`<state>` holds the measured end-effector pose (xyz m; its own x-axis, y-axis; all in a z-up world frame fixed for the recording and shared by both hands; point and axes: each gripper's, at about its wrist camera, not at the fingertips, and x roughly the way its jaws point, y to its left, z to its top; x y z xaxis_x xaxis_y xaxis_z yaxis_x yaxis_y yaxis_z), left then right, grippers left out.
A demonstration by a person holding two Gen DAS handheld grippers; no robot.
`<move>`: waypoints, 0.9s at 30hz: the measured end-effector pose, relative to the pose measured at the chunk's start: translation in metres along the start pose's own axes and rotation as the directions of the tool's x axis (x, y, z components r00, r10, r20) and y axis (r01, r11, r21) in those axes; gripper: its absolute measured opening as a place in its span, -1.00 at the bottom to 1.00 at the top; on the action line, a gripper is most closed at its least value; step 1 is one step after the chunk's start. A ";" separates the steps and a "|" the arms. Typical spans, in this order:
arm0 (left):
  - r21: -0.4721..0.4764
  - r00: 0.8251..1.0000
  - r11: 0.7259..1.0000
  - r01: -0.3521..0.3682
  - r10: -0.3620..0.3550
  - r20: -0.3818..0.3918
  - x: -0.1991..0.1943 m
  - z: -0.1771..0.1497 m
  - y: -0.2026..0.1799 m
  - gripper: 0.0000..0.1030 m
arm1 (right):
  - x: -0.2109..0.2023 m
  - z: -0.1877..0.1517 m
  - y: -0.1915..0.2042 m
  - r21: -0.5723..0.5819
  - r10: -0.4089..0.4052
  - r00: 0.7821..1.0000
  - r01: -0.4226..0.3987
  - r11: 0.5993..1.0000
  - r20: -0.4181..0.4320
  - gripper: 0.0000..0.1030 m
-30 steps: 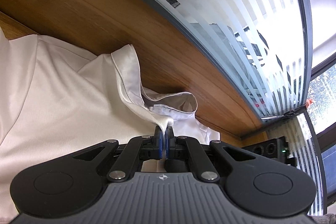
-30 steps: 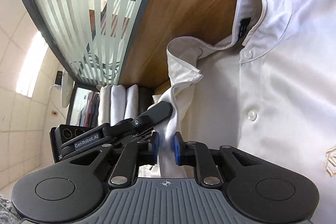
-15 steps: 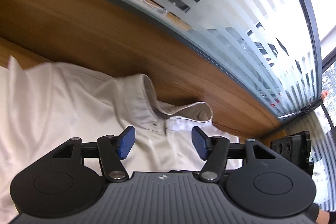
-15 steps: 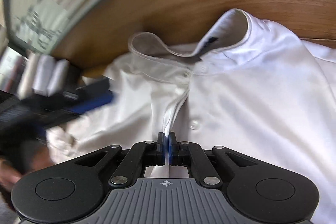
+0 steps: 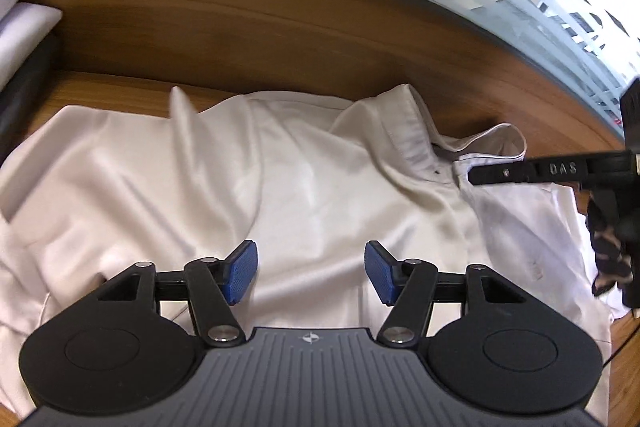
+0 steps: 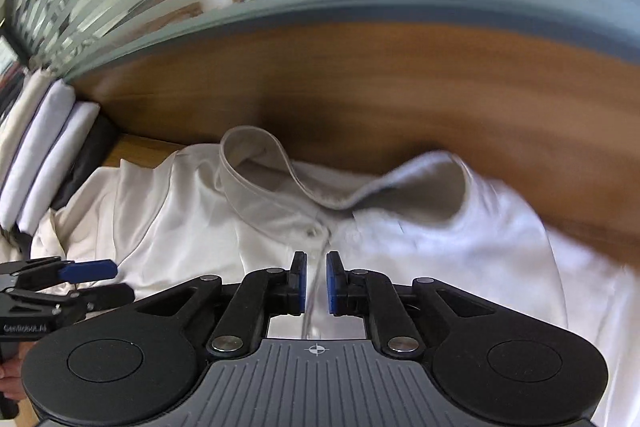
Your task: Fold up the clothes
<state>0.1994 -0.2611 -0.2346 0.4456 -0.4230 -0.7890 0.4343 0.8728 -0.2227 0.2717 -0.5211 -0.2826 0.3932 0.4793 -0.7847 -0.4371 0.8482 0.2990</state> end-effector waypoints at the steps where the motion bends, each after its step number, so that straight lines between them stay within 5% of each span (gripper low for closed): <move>1: -0.003 1.000 1.000 -0.009 0.009 -0.006 0.000 -0.001 0.000 0.16 | 0.004 0.002 0.004 -0.039 -0.006 1.000 0.005 0.999 -0.005 -0.76; 4: -0.013 0.999 0.999 -0.037 0.037 -0.022 0.003 -0.004 0.002 -0.04 | 0.015 0.007 0.017 -0.161 -0.032 0.999 0.029 0.987 -0.017 -0.75; 8: -0.026 0.998 0.998 -0.050 0.049 -0.025 0.004 -0.006 0.008 -0.04 | 0.029 0.008 0.027 -0.303 -0.067 0.998 0.060 0.951 -0.013 -0.44; 12: -0.025 0.999 0.999 -0.048 0.047 -0.014 0.002 -0.008 0.011 -0.06 | 0.038 0.008 0.031 -0.394 -0.085 0.996 0.076 0.916 -0.007 -0.38; 21: -0.023 0.999 0.998 -0.053 0.053 0.013 0.000 -0.012 0.009 -0.07 | 0.041 0.015 0.031 -0.414 -0.069 0.997 0.057 0.908 -0.015 -0.62; 27: -0.021 0.999 0.999 -0.047 0.048 0.024 -0.001 -0.014 0.010 -0.07 | 0.029 0.015 0.036 -0.390 -0.127 0.991 0.131 0.912 0.035 -0.71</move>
<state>0.1928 -0.2489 -0.2442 0.4842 -0.3867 -0.7849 0.3966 0.8966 -0.1970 0.2794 -0.4731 -0.2868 0.4736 0.3749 -0.7970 -0.6624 0.7480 -0.0417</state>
